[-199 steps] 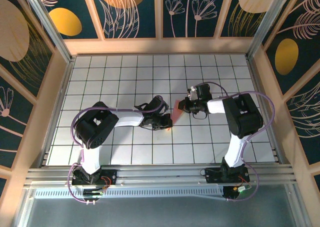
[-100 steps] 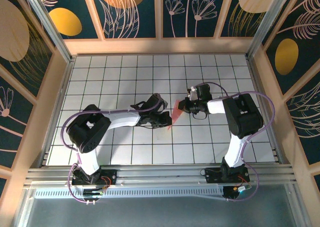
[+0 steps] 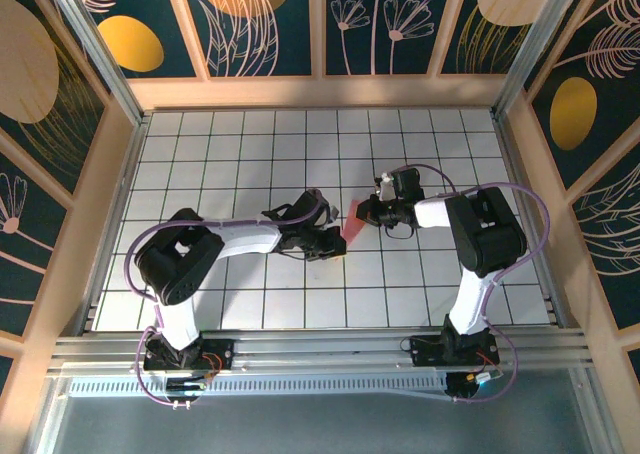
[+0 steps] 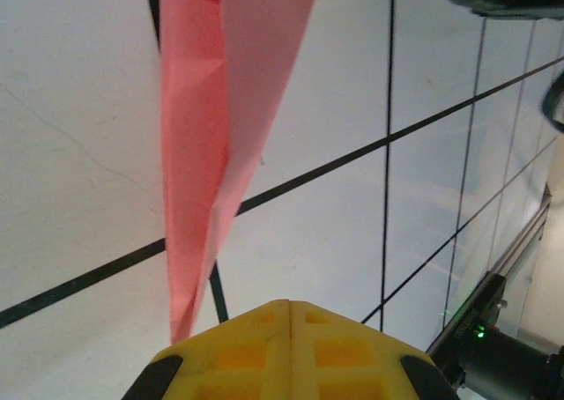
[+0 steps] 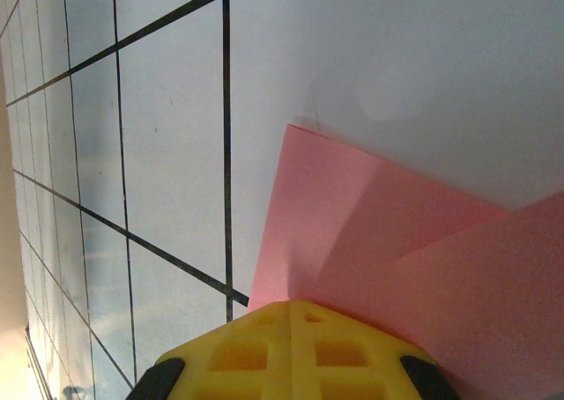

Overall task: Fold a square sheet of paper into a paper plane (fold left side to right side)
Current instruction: Fold the wing for the fifth time at the center of the table.

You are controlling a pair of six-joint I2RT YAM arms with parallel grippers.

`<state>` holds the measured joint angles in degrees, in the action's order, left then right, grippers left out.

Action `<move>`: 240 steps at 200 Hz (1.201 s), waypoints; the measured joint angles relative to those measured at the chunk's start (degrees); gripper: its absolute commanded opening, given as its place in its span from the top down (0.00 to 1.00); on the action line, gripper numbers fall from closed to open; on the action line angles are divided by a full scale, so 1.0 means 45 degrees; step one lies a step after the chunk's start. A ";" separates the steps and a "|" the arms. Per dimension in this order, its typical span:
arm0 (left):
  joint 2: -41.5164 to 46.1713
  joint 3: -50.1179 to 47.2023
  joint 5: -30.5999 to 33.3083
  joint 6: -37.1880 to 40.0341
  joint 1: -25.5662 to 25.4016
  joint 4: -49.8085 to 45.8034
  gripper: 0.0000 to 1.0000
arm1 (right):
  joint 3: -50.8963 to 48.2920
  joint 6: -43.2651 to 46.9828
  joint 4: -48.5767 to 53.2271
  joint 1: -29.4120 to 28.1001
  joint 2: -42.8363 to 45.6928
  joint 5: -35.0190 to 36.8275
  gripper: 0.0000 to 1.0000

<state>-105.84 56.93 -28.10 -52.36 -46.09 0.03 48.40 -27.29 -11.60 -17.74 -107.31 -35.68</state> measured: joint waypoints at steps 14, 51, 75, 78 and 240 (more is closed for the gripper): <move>-0.0136 0.0000 0.0000 0.0000 0.0000 0.0000 0.99 | 0.0000 0.0000 0.0000 0.0000 0.0000 0.0000 1.00; -0.0282 0.0000 0.0005 0.0000 0.0000 0.0005 0.99 | 0.0000 0.0005 0.0005 -0.0024 0.0000 0.0015 1.00; -0.0427 0.0000 0.0005 0.0000 0.0000 0.0034 0.99 | 0.0005 0.0010 0.0010 -0.0034 0.0000 0.0024 1.00; -0.0442 0.0000 0.0005 0.0000 0.0000 0.0034 1.00 | 0.0005 0.0010 0.0015 -0.0034 0.0000 0.0029 1.00; -0.0690 -0.0437 -0.0019 -0.0189 0.0000 0.0622 1.00 | 0.0136 0.0092 0.0291 -0.0083 0.0000 0.0165 1.00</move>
<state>-108.95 54.96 -28.18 -53.21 -46.09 2.83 49.01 -26.87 -10.28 -18.11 -107.31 -34.94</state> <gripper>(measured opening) 0.044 0.047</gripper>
